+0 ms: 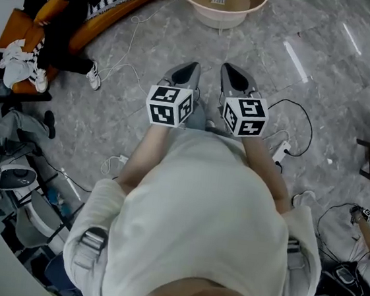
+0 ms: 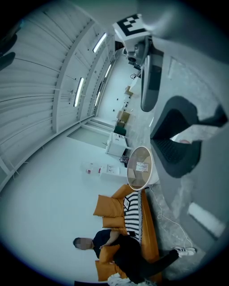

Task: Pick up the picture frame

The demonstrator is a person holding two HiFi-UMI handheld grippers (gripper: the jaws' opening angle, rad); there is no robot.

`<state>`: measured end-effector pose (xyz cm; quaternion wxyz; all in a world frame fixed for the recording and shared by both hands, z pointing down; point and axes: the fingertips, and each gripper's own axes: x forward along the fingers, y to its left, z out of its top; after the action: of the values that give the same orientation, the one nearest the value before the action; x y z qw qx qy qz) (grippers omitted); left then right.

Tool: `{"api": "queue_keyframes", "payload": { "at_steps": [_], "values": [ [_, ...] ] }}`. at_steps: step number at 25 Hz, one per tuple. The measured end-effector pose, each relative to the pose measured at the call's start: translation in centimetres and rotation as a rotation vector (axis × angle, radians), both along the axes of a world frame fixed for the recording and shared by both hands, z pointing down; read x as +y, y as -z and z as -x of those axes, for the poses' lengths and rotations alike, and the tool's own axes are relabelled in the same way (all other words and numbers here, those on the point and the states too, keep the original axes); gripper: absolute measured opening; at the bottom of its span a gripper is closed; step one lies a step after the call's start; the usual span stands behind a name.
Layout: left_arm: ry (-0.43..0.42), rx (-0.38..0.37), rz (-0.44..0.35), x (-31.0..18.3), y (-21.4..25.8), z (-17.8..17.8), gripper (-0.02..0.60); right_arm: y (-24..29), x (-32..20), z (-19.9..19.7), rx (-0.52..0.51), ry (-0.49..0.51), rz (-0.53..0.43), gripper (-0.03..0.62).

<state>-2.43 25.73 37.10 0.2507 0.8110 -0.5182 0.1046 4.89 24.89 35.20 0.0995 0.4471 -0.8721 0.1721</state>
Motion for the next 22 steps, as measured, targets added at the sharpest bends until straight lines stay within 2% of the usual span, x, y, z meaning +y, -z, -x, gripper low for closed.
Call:
{"api": "queue_keyframes", "payload": {
  "at_steps": [9,22],
  "values": [
    [-0.006,-0.004,0.017,-2.4,-0.8,0.1,0.0,-0.8,-2.6,0.1,-0.006,-0.012,0.018,-0.002],
    [-0.006,0.009,0.054,-12.5,-1.8,1.6,0.0,-1.4,-12.9,1.4,0.019,-0.011,0.045,-0.002]
  ]
}}
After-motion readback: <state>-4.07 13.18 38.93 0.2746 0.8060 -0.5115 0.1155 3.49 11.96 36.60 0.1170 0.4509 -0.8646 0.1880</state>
